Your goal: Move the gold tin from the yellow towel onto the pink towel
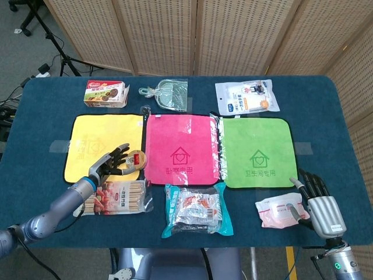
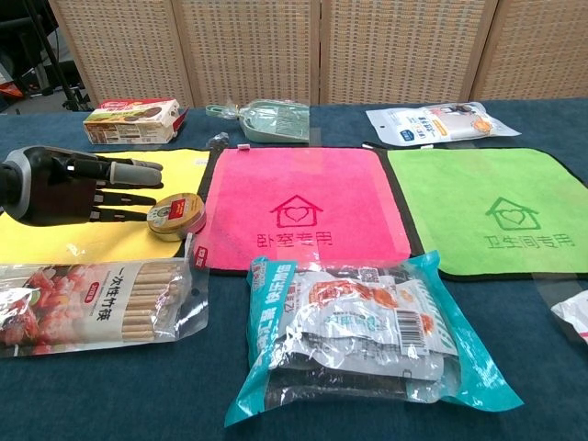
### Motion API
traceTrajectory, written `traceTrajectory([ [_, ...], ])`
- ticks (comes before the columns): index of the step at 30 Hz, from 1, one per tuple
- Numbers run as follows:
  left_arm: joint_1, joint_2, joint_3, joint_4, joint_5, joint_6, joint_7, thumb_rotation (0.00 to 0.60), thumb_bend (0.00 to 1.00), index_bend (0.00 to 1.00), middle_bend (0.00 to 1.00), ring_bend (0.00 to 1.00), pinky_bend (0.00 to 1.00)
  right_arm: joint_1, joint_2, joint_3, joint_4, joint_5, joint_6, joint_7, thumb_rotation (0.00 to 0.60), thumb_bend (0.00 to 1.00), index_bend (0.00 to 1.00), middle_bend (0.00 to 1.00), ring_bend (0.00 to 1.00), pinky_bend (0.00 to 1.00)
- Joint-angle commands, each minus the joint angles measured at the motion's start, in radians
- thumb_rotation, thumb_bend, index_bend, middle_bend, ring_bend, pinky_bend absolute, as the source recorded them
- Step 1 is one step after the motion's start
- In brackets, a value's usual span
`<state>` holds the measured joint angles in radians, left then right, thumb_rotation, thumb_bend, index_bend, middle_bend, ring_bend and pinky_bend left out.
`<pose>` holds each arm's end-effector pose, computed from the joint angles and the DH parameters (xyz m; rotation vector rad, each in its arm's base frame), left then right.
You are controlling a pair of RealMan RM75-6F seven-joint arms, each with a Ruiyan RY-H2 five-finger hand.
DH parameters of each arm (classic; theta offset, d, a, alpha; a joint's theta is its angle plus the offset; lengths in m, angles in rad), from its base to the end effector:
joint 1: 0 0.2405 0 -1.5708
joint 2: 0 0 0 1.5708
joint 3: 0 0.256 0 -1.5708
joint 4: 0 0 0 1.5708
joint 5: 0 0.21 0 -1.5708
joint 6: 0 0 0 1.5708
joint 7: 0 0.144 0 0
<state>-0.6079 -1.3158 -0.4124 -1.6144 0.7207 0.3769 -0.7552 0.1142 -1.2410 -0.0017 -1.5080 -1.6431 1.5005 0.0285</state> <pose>-0.1883 0.3386 0.0188 -0.7969 -2.5565 -1.1131 -0.2986 -0.1781 0.1158 1.5311 -0.8894 1.0129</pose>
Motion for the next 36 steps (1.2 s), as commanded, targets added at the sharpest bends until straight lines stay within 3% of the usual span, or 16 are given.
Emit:
traceTrajectory([
  [1,-0.011,-0.010,0.003,0.001,-0.007,0.008,0.009,0.600,0.21,0.06,0.00,0.00,0.00,0.000,0.000,0.000,0.000,-0.001,0.000,0.001,0.600,0.36,0.15,0.00,0.00,0.07],
  [36,-0.131,-0.111,0.026,-0.007,-0.081,0.076,0.105,0.600,0.21,0.06,0.00,0.00,0.00,-0.002,0.010,0.002,-0.004,-0.001,0.008,0.020,0.600,0.36,0.15,0.00,0.00,0.07],
])
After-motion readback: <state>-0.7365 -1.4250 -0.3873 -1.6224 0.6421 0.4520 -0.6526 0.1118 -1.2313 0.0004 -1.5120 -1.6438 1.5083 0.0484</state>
